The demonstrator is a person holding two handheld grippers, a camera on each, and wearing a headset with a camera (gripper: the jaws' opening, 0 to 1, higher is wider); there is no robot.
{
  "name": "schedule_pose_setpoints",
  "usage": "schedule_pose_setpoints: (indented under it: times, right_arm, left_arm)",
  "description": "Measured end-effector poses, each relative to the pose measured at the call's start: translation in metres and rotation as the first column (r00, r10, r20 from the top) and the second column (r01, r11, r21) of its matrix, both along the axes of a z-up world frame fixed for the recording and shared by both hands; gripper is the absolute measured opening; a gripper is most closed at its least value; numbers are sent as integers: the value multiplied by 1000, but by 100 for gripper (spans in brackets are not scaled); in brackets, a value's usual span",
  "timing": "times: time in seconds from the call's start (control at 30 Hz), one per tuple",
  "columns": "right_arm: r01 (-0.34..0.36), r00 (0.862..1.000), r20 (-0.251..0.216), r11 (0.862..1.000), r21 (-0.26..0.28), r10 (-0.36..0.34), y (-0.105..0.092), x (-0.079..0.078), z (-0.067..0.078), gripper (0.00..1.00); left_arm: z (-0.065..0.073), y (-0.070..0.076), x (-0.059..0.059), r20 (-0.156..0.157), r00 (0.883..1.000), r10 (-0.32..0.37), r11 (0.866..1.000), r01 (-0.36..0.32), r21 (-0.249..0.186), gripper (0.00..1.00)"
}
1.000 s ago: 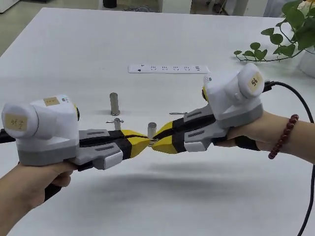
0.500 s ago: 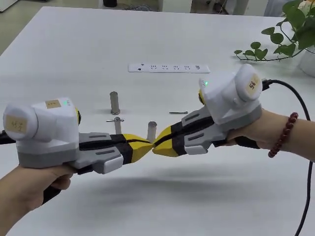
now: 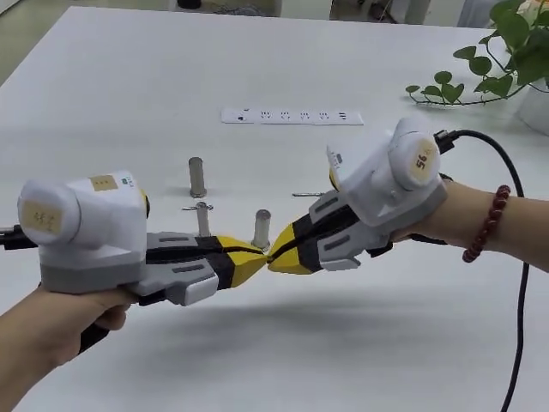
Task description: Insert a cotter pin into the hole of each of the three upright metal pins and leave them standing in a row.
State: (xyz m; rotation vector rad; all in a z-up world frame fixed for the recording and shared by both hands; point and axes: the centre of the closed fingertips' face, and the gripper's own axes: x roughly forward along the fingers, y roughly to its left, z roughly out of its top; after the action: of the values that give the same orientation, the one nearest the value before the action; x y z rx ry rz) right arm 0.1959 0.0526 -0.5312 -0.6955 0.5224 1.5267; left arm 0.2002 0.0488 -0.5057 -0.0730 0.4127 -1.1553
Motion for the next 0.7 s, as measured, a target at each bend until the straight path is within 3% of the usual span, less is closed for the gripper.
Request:
schedule_pose_setpoints:
  times: [0.3,0.43,0.53,0.7]
  right_arm:
    - [-6,998,57,995,-97,12,-9,12,-11,0]
    - [12,998,65,992,-125,-4,-15,17,-14,0]
    - [36,997,78,987,-154,-24,-22,24,-16,0]
    - [58,995,88,982,-181,-43,-30,34,-18,0]
  left_arm:
    - [-7,4,12,17,998,68,997,-69,31,3]
    - [-10,8,19,46,994,103,993,-106,51,9]
    - [-12,10,22,51,990,130,989,-133,59,12]
    - [-19,15,31,94,977,193,976,-201,87,21]
